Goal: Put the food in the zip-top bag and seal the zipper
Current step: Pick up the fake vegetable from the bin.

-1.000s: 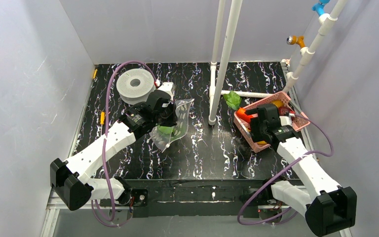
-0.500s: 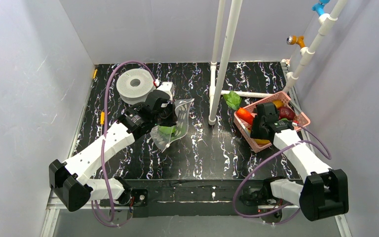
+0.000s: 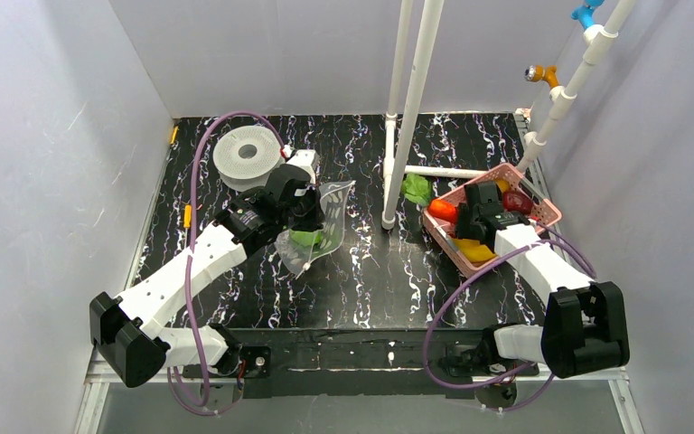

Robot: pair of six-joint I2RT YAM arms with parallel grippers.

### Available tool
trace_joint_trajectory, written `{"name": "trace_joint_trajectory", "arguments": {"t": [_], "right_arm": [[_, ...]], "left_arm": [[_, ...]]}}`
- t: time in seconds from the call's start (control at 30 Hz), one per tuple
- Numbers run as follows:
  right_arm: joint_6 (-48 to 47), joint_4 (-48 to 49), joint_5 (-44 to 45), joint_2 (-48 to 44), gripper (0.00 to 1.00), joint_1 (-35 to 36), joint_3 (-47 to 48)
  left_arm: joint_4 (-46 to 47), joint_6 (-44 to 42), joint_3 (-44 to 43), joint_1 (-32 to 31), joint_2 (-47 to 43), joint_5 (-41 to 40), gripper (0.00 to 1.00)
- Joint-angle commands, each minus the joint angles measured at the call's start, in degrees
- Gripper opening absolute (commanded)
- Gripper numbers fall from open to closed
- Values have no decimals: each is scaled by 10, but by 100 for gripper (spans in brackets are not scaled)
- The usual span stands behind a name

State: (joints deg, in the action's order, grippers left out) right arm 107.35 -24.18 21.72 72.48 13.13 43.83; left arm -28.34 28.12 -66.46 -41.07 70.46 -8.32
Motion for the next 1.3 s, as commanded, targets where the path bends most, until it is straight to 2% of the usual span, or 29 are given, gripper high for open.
{"name": "trace_joint_trajectory", "arguments": {"t": [0.0, 0.03, 0.13, 0.2, 0.3, 0.4, 0.47, 0.5, 0.57, 0.67, 0.83, 0.9, 1.0, 1.13, 1.27], "right_arm": [[-96, -20, 19, -25, 32, -10, 44], [-130, -22, 22, -34, 31, -15, 53], [-277, -33, 3, -68, 17, -54, 75], [-380, 4, -69, -89, 13, -101, 72], [-538, 24, -210, -84, 14, -171, 101], [-685, -68, -323, -39, 16, -211, 179], [-772, -138, -370, 8, 18, -216, 244], [-807, -177, -384, 36, 15, -216, 273], [-848, -251, -399, 94, 8, -216, 324], [-876, -283, -432, 158, 8, -203, 352], [-889, -284, -293, 203, 13, -151, 361], [-888, -252, -289, 198, 19, -144, 341], [-886, -190, -310, 196, 43, -143, 313], [-887, -169, -308, 206, 67, -133, 304], [-878, -161, -284, 189, 81, -117, 267]], "left_arm": [[2, 0, -15, 4, -16, 3, 0], [2, 0, -15, 4, -16, 3, 0], [2, 1, -15, 5, -16, 4, 0], [2, 2, -15, 5, -15, 7, 0], [2, 3, -15, 6, -12, 10, 0], [2, 3, -16, 6, -8, 12, 0], [2, 4, -16, 7, -7, 13, 0], [2, 4, -16, 7, -6, 14, 0], [2, 4, -15, 7, -5, 14, 0], [2, 4, -15, 7, -1, 11, 0], [0, 3, -15, 7, 5, 7, 0], [1, 3, -15, 7, 5, 6, 0], [0, 4, -16, 8, 8, 10, 0], [1, 7, -16, 7, 13, 21, 0], [0, 6, -16, 8, 15, 19, 0]]}}
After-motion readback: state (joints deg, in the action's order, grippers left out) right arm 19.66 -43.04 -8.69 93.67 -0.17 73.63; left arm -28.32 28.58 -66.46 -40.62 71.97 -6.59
